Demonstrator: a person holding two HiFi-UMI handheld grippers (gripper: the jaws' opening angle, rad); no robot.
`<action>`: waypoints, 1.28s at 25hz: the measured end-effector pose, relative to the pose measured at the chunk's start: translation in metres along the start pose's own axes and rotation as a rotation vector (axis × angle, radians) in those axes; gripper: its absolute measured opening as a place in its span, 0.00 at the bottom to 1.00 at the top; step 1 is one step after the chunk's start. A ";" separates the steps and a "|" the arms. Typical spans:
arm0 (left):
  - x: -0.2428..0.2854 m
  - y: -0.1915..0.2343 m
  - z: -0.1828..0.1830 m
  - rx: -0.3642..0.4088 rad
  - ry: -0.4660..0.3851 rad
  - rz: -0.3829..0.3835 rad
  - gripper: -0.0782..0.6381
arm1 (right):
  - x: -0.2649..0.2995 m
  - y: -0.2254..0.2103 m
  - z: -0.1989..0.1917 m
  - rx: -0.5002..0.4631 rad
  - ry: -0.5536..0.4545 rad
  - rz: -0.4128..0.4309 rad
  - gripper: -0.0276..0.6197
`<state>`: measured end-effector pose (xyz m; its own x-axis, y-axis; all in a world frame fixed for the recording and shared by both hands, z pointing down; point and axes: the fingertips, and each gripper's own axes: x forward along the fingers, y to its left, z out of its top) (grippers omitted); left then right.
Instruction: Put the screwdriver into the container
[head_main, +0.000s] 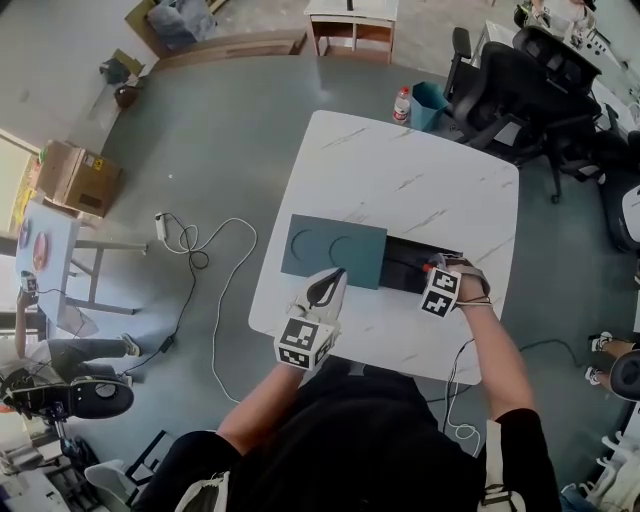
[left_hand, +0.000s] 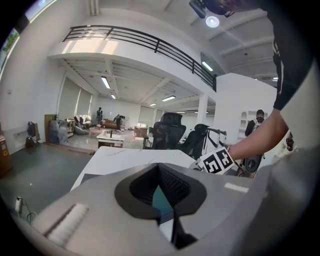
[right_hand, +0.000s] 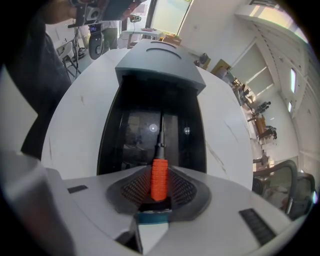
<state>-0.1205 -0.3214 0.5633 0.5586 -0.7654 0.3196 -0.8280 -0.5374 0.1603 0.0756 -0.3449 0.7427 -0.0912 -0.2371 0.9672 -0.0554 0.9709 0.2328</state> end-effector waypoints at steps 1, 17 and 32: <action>0.000 0.000 -0.001 0.001 0.000 0.001 0.12 | 0.000 0.000 0.000 0.004 -0.002 0.003 0.21; -0.003 -0.018 0.010 0.000 -0.031 -0.007 0.12 | -0.130 -0.022 0.023 0.374 -0.367 -0.306 0.18; -0.003 -0.066 0.063 0.033 -0.133 -0.081 0.12 | -0.269 -0.005 0.022 1.105 -1.003 -0.648 0.05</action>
<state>-0.0648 -0.3061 0.4924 0.6266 -0.7582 0.1803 -0.7793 -0.6086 0.1492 0.0789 -0.2864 0.4792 -0.3204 -0.9284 0.1881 -0.9473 0.3152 -0.0581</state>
